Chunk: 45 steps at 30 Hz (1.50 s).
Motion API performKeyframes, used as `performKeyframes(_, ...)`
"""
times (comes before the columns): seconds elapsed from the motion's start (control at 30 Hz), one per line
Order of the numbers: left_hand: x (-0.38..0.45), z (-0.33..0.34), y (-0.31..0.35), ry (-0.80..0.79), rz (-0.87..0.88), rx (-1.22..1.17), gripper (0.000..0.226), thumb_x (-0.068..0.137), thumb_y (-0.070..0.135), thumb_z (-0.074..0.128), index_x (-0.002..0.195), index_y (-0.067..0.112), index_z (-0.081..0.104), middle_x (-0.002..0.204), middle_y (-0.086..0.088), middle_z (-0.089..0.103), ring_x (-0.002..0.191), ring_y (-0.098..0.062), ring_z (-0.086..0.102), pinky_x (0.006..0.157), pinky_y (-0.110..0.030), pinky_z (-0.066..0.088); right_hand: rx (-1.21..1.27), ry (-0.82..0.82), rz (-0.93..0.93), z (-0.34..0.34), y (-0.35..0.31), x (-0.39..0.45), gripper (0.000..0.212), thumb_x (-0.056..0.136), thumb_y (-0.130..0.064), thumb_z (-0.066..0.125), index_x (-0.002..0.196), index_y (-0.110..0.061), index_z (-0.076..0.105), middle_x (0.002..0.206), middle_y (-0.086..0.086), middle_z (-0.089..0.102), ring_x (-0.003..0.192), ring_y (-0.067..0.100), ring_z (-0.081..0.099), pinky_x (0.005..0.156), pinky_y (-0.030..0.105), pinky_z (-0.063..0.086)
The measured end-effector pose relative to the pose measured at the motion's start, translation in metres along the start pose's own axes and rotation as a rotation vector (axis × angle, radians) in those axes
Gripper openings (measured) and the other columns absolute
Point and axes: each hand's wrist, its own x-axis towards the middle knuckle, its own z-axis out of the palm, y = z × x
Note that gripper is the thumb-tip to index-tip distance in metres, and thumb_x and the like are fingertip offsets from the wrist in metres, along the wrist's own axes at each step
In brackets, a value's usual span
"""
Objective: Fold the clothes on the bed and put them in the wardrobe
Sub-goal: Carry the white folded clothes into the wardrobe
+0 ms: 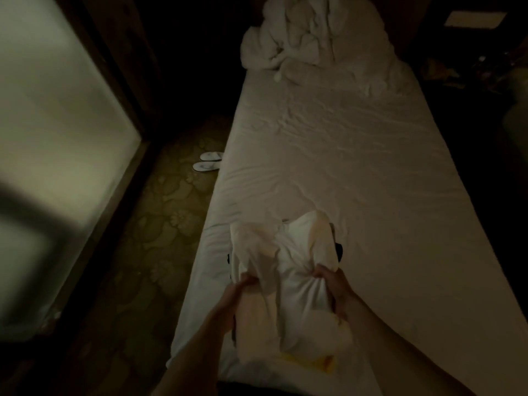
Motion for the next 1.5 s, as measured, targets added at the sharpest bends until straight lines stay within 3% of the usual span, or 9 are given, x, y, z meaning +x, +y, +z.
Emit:
performKeyframes(0.4, -0.052, -0.101, 0.049, 0.065, 0.194, -0.111, 0.023, 0.064, 0.032, 0.079, 0.078, 0.015, 0.077, 0.084, -0.009, 0.073, 0.087, -0.027, 0.065, 0.066, -0.031, 0.053, -0.078, -0.164, -0.119, 0.106, -0.048, -0.079, 0.024, 0.06, -0.017, 0.068, 0.081, -0.006, 0.066, 0.078, 0.013, 0.066, 0.076, 0.03, 0.063, 0.066, 0.033, 0.05)
performKeyframes(0.57, -0.067, -0.168, 0.069, 0.105, 0.303, -0.149, 0.042, 0.097, 0.005, 0.047, 0.067, 0.016, 0.074, 0.062, 0.004, 0.071, 0.074, -0.007, 0.068, 0.102, -0.043, 0.042, -0.086, -0.215, -0.188, 0.172, -0.046, -0.107, 0.033, 0.049, -0.022, 0.071, 0.08, -0.008, 0.069, 0.083, 0.013, 0.068, 0.08, 0.031, 0.064, 0.072, 0.038, 0.052)
performKeyframes(0.67, -0.098, -0.202, 0.08, 0.091, 0.28, -0.151, 0.015, 0.094, 0.018, 0.058, 0.088, 0.013, 0.07, 0.079, -0.005, 0.073, 0.095, -0.022, 0.064, 0.076, -0.037, 0.051, -0.132, -0.251, -0.202, 0.212, -0.046, -0.121, 0.008, 0.081, -0.011, 0.063, 0.088, -0.008, 0.065, 0.088, 0.013, 0.066, 0.08, 0.03, 0.064, 0.067, 0.035, 0.052)
performKeyframes(0.83, -0.131, -0.258, 0.086, 0.153, 0.323, -0.261, 0.039, 0.082, 0.038, 0.073, 0.112, 0.015, 0.066, 0.117, -0.016, 0.067, 0.111, -0.033, 0.061, 0.102, -0.053, 0.044, -0.171, -0.332, -0.239, 0.273, -0.048, -0.141, 0.018, 0.08, -0.012, 0.064, 0.098, -0.007, 0.063, 0.091, 0.015, 0.065, 0.08, 0.03, 0.063, 0.061, 0.032, 0.048)
performKeyframes(1.0, -0.161, -0.296, 0.077, 0.223, 0.376, -0.361, 0.057, 0.066, 0.045, 0.082, 0.114, 0.025, 0.06, 0.112, -0.01, 0.068, 0.107, -0.033, 0.062, 0.098, -0.052, 0.045, -0.25, -0.479, -0.256, 0.322, -0.046, -0.161, 0.062, 0.05, -0.028, 0.067, 0.108, -0.005, 0.064, 0.101, 0.017, 0.067, 0.091, 0.034, 0.064, 0.066, 0.033, 0.049)
performKeyframes(1.13, -0.191, -0.321, 0.066, 0.339, 0.419, -0.472, 0.086, 0.05, 0.041, 0.085, 0.125, 0.012, 0.057, 0.109, -0.016, 0.069, 0.101, -0.035, 0.064, 0.086, -0.047, 0.05, -0.311, -0.614, -0.281, 0.358, -0.04, -0.174, 0.042, 0.055, -0.025, 0.067, 0.094, -0.009, 0.068, 0.098, 0.016, 0.067, 0.094, 0.037, 0.062, 0.071, 0.038, 0.053)
performKeyframes(1.23, -0.22, -0.336, 0.043, 0.407, 0.442, -0.555, 0.056, 0.075, 0.033, 0.075, 0.123, 0.009, 0.058, 0.099, -0.011, 0.069, 0.089, -0.027, 0.066, 0.071, -0.038, 0.052, -0.354, -0.741, -0.302, 0.384, -0.028, -0.19, 0.042, 0.064, -0.019, 0.067, 0.106, -0.014, 0.066, 0.103, 0.013, 0.067, 0.095, 0.036, 0.063, 0.077, 0.044, 0.055)
performKeyframes(1.37, -0.242, -0.366, 0.013, 0.575, 0.442, -0.653, 0.092, 0.051, 0.048, 0.09, 0.127, 0.009, 0.054, 0.121, -0.017, 0.06, 0.114, -0.036, 0.056, 0.105, -0.055, 0.04, -0.432, -0.905, -0.299, 0.418, -0.005, -0.208, 0.047, 0.061, -0.023, 0.072, 0.106, -0.015, 0.066, 0.115, 0.018, 0.065, 0.102, 0.039, 0.063, 0.091, 0.059, 0.052)
performKeyframes(1.5, -0.272, -0.382, -0.025, 0.738, 0.38, -0.714, 0.073, 0.063, 0.046, 0.085, 0.119, 0.008, 0.058, 0.123, -0.016, 0.06, 0.113, -0.034, 0.057, 0.102, -0.048, 0.043, -0.504, -1.03, -0.241, 0.447, 0.023, -0.236, 0.047, 0.063, -0.018, 0.071, 0.109, -0.015, 0.063, 0.115, 0.016, 0.064, 0.103, 0.036, 0.062, 0.086, 0.05, 0.054)
